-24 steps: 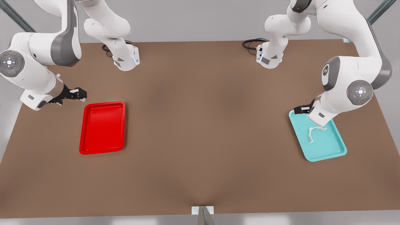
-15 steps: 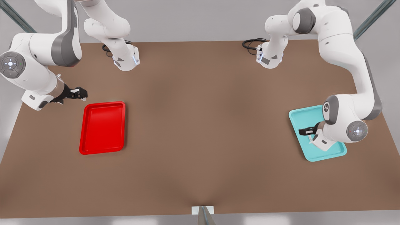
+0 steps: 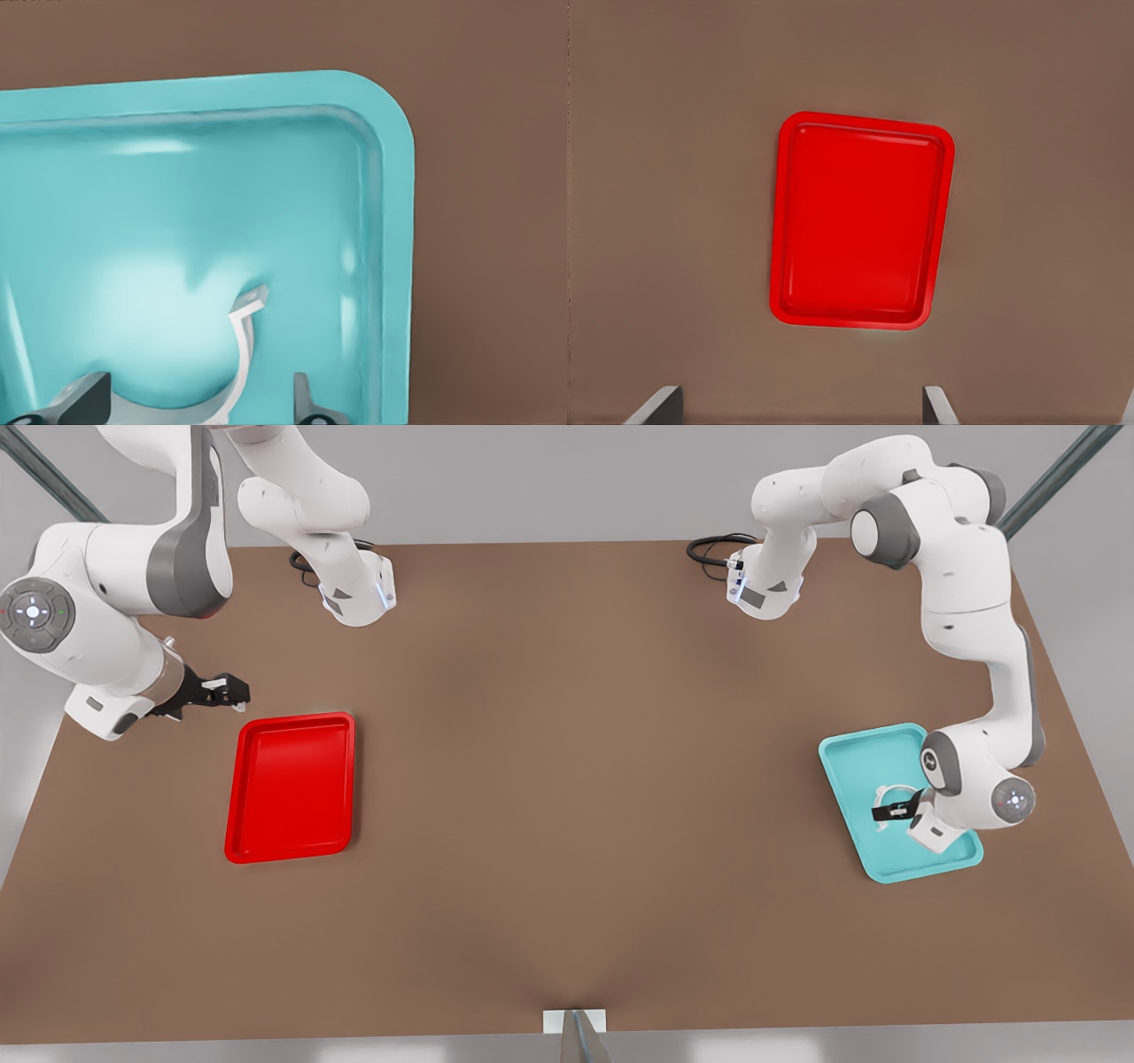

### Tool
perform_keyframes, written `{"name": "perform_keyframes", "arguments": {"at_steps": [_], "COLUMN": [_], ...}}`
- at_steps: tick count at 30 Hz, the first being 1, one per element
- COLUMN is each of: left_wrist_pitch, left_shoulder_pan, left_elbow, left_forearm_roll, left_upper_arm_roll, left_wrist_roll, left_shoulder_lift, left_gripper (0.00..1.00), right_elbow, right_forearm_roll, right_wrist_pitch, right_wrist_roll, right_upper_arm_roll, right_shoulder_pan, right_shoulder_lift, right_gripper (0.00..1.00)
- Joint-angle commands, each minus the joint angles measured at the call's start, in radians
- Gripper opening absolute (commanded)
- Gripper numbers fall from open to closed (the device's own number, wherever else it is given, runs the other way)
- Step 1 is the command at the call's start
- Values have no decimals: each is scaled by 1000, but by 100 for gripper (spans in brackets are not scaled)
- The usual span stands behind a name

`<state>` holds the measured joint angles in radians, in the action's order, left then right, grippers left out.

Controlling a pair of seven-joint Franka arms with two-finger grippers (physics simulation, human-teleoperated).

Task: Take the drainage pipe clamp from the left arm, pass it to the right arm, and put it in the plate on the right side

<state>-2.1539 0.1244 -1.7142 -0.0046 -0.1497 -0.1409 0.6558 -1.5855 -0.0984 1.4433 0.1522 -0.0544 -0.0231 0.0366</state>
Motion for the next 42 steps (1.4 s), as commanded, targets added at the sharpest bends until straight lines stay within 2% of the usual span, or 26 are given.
{"name": "perform_keyframes", "arguments": {"at_steps": [1,11,14,18,24,25,29,31,35,38,42], "left_wrist_pitch": [-90,-109,-116,-116,-149,-150,-190,-190,-176,-158,-141], "left_shoulder_pan": [0,0,0,0,-3,-3,-3,-3,-5,-6,-8], "left_elbow": [-18,-45,-45,-44,-42,-42,-42,-42,-44,-44,-42], "left_forearm_roll": [-3,-52,-54,-67,-81,-81,-74,-74,-74,-75,-75], "left_upper_arm_roll": [-1,-1,-1,-1,1,1,1,1,1,1,1], "left_wrist_roll": [-237,-241,-235,-218,-177,-175,-177,-171,-174,-171,-171], "left_shoulder_lift": [2,18,18,18,19,21,28,28,27,21,13], "left_gripper": [100,100,82,72,72,68,67,57,56,48,45], "right_elbow": [-1,2,2,4,1,2,1,1,1,1,1], "right_forearm_roll": [6,-1,-1,2,3,3,3,3,3,3,3], "right_wrist_pitch": [-3,0,0,2,5,6,6,6,6,9,9], "right_wrist_roll": [0,1,1,1,1,1,1,1,1,3,9], "right_upper_arm_roll": [-1,-1,-1,-1,-1,-1,-1,-1,1,1,1], "right_shoulder_pan": [8,9,9,9,9,9,9,9,8,8,8], "right_shoulder_lift": [-1,0,0,0,0,0,0,0,0,2,0], "right_gripper": [100,100,100,100,100,100,100,100,100,100,100]}}
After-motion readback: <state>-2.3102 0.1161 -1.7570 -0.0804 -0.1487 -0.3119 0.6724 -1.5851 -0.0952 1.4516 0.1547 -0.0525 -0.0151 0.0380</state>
